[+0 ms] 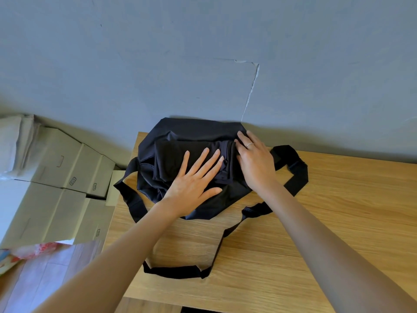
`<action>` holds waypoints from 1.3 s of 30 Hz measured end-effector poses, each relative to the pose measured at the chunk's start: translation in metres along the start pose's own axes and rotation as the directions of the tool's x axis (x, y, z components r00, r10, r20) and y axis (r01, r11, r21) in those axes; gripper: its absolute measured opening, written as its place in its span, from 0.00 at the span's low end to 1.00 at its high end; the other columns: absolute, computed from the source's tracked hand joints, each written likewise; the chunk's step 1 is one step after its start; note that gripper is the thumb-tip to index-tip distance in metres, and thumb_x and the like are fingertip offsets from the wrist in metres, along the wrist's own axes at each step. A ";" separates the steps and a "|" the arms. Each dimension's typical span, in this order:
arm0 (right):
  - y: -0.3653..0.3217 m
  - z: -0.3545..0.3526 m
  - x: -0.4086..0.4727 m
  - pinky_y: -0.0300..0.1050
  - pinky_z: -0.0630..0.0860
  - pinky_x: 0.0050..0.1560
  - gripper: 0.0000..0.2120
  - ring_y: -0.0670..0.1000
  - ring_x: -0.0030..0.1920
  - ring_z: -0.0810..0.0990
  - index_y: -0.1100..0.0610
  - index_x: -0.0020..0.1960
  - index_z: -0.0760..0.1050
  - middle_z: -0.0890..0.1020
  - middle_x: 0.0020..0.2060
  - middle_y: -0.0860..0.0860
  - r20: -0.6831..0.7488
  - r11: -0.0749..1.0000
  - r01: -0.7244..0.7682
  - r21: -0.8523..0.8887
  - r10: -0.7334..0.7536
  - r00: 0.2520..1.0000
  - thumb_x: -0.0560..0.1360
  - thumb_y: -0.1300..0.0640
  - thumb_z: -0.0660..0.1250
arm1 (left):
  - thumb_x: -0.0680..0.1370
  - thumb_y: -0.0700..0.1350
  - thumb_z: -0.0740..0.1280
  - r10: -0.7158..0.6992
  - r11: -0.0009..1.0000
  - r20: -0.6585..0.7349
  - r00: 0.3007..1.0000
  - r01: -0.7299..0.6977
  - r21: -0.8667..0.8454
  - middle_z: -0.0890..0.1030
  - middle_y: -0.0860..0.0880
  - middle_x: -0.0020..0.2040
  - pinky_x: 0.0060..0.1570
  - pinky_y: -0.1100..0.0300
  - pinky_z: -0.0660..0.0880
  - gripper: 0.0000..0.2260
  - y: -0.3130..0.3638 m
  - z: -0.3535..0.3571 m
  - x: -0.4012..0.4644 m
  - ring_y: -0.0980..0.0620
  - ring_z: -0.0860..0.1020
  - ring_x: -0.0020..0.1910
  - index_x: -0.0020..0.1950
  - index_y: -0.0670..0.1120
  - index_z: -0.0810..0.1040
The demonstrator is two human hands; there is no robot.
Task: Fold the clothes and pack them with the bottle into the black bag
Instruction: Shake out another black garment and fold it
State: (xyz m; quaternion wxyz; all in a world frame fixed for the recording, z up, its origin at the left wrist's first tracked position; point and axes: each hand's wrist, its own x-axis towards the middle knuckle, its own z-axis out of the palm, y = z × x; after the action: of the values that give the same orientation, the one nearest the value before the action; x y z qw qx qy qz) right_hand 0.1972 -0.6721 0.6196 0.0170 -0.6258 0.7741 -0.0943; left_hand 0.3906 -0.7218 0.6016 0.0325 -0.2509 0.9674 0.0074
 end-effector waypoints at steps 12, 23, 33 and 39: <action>-0.017 -0.007 0.012 0.47 0.72 0.62 0.17 0.55 0.62 0.75 0.59 0.67 0.72 0.78 0.61 0.56 0.052 0.737 -0.264 0.623 0.297 0.953 0.81 0.60 0.55 | 0.81 0.60 0.41 0.033 0.998 -0.005 0.999 -0.033 -0.048 0.49 0.47 0.78 0.72 0.43 0.46 0.28 0.000 -0.005 -0.008 0.47 0.46 0.77 0.77 0.47 0.48; -0.021 -0.008 0.010 0.53 0.70 0.66 0.17 0.52 0.66 0.73 0.58 0.68 0.71 0.77 0.64 0.54 0.039 0.730 -0.238 0.641 0.279 0.960 0.81 0.57 0.55 | 0.80 0.62 0.38 0.059 0.986 0.065 0.996 -0.048 -0.163 0.48 0.51 0.77 0.74 0.51 0.44 0.28 -0.001 -0.005 -0.011 0.54 0.44 0.76 0.76 0.48 0.47; -0.016 -0.013 0.014 0.57 0.60 0.71 0.37 0.61 0.72 0.63 0.57 0.75 0.61 0.67 0.70 0.62 -0.048 0.982 0.175 -0.069 -0.179 0.983 0.69 0.69 0.69 | 0.78 0.65 0.34 -0.023 0.995 0.102 0.994 0.032 -0.096 0.47 0.51 0.77 0.68 0.33 0.39 0.27 -0.001 -0.009 -0.010 0.41 0.45 0.76 0.75 0.56 0.42; -0.018 -0.017 0.021 0.57 0.62 0.71 0.31 0.61 0.71 0.66 0.61 0.72 0.65 0.69 0.70 0.60 -0.084 0.982 0.184 -0.036 -0.186 0.979 0.71 0.70 0.67 | 0.74 0.67 0.29 -0.006 0.989 0.132 0.991 0.026 -0.145 0.37 0.55 0.76 0.68 0.37 0.31 0.29 -0.002 -0.012 -0.010 0.45 0.34 0.75 0.74 0.58 0.37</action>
State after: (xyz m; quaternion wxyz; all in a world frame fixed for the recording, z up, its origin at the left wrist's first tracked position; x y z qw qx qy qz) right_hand 0.2078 -0.6944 0.6409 -0.0343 -0.6905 0.7139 -0.1115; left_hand 0.3999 -0.7194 0.6138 0.0774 -0.2593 0.9580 0.0948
